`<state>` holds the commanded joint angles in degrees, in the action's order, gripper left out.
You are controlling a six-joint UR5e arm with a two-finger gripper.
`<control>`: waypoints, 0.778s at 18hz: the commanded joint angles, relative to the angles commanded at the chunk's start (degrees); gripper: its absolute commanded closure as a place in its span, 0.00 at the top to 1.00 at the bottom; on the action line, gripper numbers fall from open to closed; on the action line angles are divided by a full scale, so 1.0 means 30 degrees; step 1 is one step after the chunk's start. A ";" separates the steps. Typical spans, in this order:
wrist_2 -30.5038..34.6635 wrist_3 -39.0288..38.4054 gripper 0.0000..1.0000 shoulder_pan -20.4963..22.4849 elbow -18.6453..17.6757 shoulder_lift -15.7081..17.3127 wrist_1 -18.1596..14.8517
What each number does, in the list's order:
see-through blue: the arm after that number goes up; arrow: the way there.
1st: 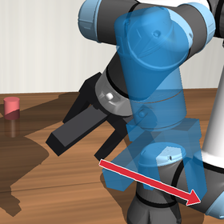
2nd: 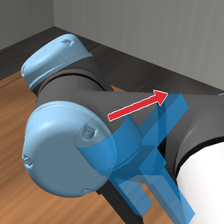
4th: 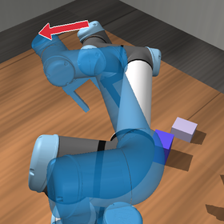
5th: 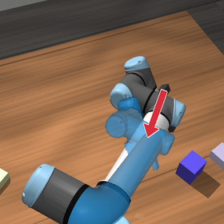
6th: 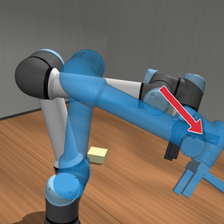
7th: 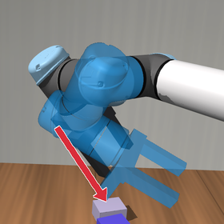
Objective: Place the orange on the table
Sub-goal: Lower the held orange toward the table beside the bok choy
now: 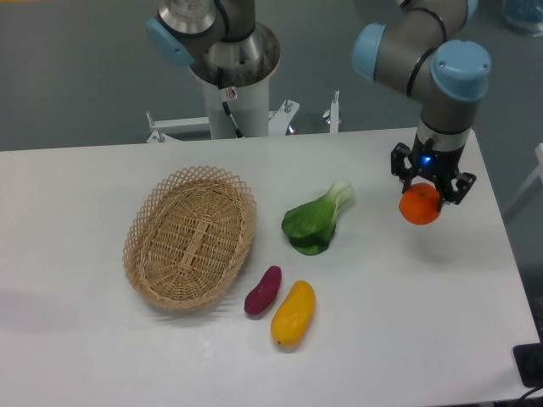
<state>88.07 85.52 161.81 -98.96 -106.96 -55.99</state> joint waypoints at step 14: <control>-0.0176 -0.3531 0.40 -0.0467 -0.0234 -0.0673 0.0670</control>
<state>87.54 74.92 160.41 -99.67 -108.98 -53.98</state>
